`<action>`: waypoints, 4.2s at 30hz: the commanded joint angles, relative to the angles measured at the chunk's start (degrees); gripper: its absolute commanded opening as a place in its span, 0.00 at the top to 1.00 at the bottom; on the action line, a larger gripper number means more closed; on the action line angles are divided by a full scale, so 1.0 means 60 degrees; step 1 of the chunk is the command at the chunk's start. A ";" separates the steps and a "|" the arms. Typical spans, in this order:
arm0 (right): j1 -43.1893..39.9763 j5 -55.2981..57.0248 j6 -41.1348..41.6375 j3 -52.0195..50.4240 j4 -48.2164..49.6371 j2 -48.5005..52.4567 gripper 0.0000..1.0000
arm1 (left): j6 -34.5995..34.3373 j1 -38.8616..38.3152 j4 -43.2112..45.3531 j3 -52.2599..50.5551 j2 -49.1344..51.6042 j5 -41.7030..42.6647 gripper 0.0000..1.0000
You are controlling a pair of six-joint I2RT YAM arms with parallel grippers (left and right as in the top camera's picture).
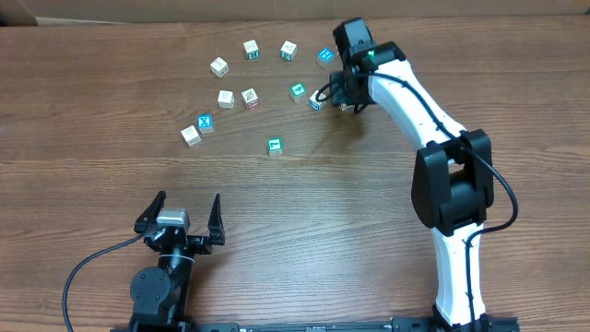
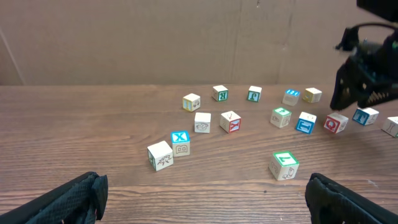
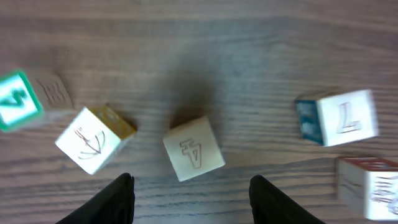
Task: Form a horizontal line
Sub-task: 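Open the right gripper and move back to the right side of the arc, then lower the right gripper onto a white block and grasp it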
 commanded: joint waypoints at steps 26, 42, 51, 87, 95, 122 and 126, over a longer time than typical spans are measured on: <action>-0.0171 0.0273 -0.1137 -0.1147 0.1767 0.0055 0.45 | 0.0182 -0.0062 0.0029 -0.0036 -0.0087 -0.0058 0.01; -0.0168 0.0109 -0.1133 -0.1147 0.1767 0.0055 0.48 | 0.0182 -0.0062 0.0029 -0.0033 -0.0087 -0.0058 0.00; -0.0168 -0.0095 -0.1133 -0.1151 0.1865 0.0055 0.52 | 0.0182 -0.0062 0.0029 -0.0033 -0.0087 -0.0058 0.00; -0.0171 -0.0288 -0.0780 -0.1315 0.1763 0.0058 0.64 | 0.0182 -0.0062 0.0029 -0.0036 -0.0087 -0.0058 0.00; -0.0164 -0.0280 -0.0780 -0.1315 0.1829 0.0058 0.58 | 0.0182 -0.0062 0.0029 -0.0036 -0.0087 -0.0058 0.00; 0.0925 -0.1209 0.1494 -0.0408 0.0397 -0.2295 0.84 | 0.0182 -0.0062 0.0029 -0.0036 -0.0087 -0.0058 0.00; 0.1759 -0.1319 0.2226 -0.0437 -0.0029 -0.2251 0.84 | 0.0182 -0.0062 0.0029 -0.0036 -0.0087 -0.0058 0.00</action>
